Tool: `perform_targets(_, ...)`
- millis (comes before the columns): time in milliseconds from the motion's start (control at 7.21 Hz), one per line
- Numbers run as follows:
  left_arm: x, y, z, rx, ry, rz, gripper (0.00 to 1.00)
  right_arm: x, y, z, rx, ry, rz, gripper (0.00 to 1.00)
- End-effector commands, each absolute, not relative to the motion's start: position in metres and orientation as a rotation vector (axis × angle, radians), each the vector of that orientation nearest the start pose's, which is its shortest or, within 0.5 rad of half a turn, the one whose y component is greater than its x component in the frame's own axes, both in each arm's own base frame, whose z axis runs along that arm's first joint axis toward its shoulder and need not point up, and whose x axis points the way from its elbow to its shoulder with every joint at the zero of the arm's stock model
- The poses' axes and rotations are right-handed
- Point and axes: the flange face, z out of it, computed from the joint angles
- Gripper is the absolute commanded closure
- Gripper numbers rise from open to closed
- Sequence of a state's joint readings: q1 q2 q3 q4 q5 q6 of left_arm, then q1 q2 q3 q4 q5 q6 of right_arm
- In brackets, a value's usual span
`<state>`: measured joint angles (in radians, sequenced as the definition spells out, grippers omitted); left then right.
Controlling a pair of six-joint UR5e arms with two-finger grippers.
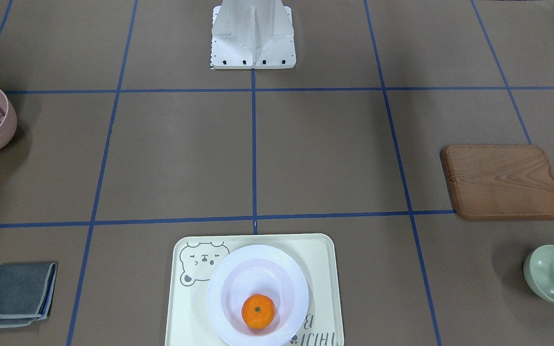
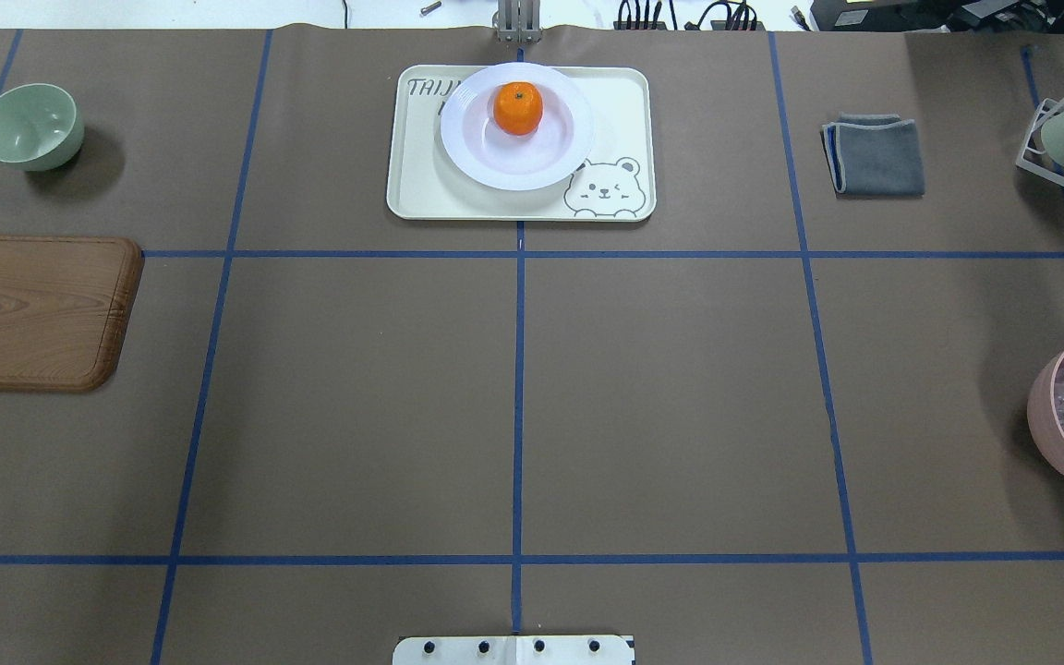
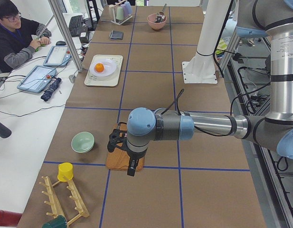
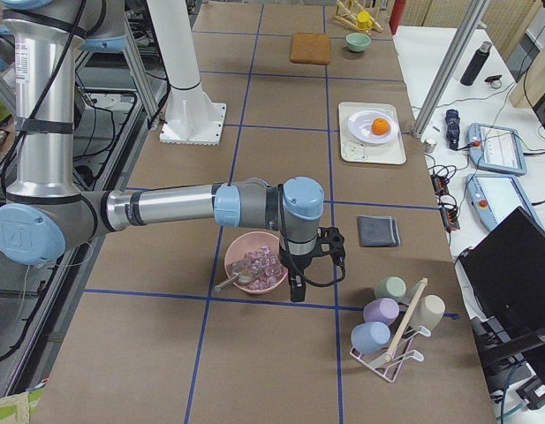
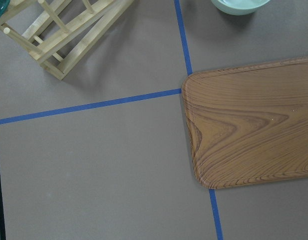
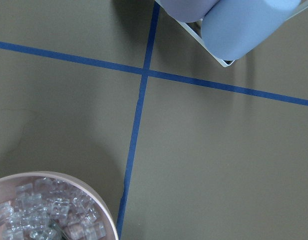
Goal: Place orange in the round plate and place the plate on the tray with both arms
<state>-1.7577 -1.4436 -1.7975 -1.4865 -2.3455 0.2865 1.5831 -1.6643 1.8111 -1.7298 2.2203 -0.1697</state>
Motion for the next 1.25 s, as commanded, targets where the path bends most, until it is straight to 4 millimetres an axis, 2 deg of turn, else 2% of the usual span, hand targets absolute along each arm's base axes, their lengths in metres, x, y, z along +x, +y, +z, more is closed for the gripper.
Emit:
perform_targets(0,-0.1434,-0.4183,0.6158,0.192,0.749,0.099,0.01,0.0782,-0.4474,0.6092,0.049,-0.652,-0.151,0.00)
perform_targets(277,-0.1433,-0.4175,0.6172,0.189,0.750,0.098,0.01,0.0793,-0.4507,0.6054,0.097,-0.636,-0.175,0.00)
perform_targets(1110,-0.1432,-0.4174,0.6200,0.185,0.751,0.096,0.01,0.0783,-0.4515,0.6031,0.102,-0.647,-0.173,0.00)
